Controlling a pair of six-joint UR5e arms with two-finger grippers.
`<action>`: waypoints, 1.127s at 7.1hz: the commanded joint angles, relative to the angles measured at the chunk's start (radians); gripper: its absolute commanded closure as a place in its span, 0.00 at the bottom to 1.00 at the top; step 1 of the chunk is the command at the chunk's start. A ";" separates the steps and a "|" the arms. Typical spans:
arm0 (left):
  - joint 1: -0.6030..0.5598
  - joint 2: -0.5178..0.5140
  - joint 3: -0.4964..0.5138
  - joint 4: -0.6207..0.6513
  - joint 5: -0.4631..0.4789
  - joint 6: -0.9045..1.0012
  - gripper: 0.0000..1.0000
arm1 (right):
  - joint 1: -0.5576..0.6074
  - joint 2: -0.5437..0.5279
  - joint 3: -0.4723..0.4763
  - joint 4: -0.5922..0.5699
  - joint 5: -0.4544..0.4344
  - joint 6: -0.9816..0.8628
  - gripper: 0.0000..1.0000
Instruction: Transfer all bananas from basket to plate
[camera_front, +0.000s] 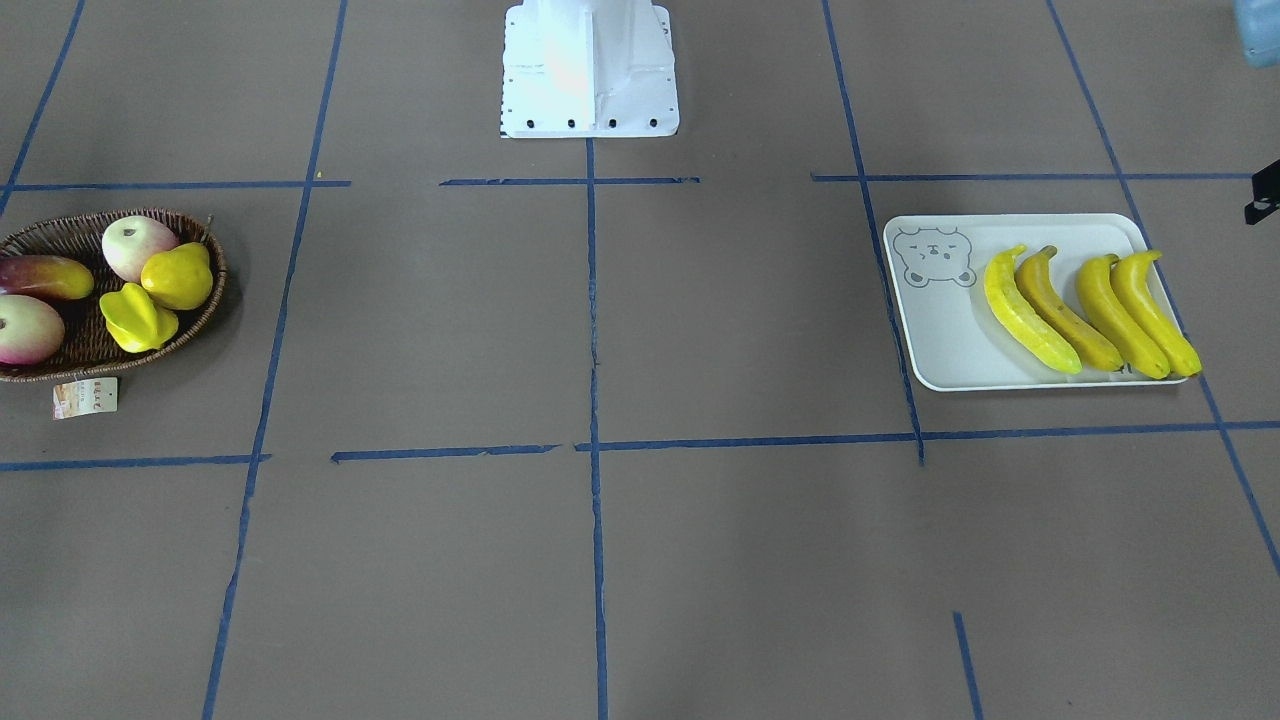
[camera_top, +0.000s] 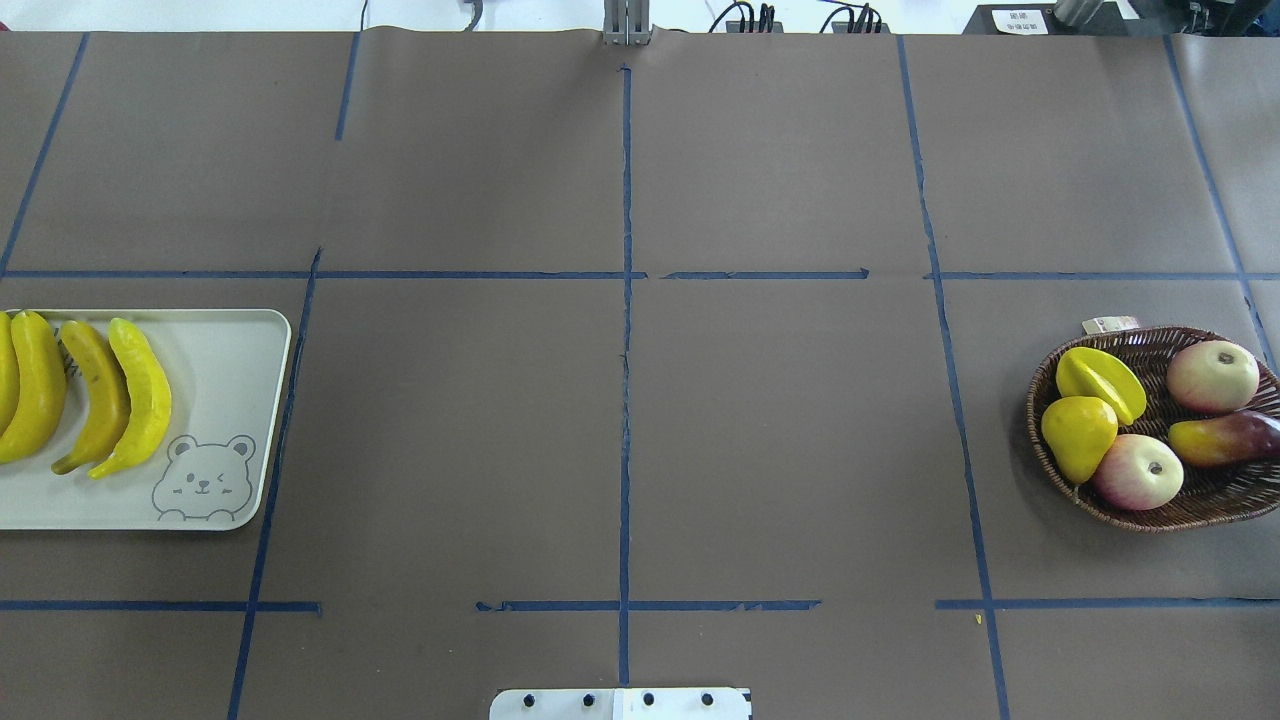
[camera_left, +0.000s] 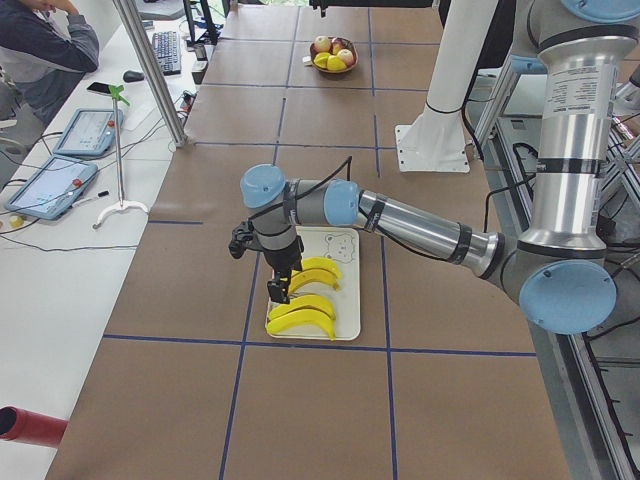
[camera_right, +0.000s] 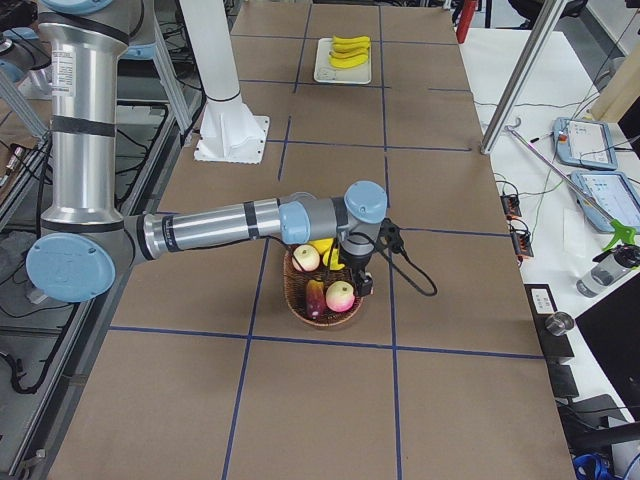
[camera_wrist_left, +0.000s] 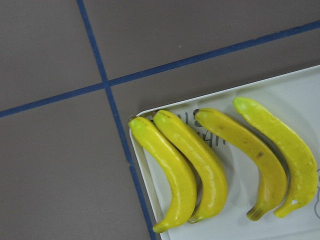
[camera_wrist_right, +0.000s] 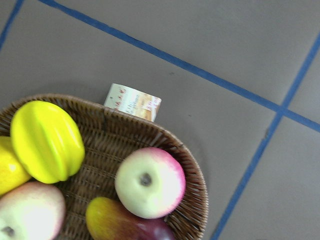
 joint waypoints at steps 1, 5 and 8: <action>-0.030 0.086 0.035 -0.087 -0.036 0.010 0.00 | 0.117 -0.080 -0.048 0.006 0.007 -0.035 0.00; -0.028 0.123 0.080 -0.164 -0.053 -0.001 0.00 | 0.121 -0.085 -0.037 0.011 0.005 0.066 0.00; -0.030 0.102 0.107 -0.210 -0.041 -0.004 0.00 | 0.121 -0.085 -0.038 0.011 0.007 0.066 0.00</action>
